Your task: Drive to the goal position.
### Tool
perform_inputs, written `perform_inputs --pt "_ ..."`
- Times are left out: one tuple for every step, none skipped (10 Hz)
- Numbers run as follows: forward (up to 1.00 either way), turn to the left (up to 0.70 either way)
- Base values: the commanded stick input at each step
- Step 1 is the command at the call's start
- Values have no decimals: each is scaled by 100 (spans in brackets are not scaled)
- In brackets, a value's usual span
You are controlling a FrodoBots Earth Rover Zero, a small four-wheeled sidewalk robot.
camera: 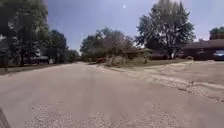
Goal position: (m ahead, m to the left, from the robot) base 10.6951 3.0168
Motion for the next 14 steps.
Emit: perform_inputs --pt "70 0" --pt "70 0" --pt "70 0" --pt "70 0" --pt "70 0" --pt "70 0" --pt "70 0" --pt "70 0" --pt "70 0" --pt "70 0" --pt "70 0" --pt "70 0" --pt "70 0" --pt "70 0"
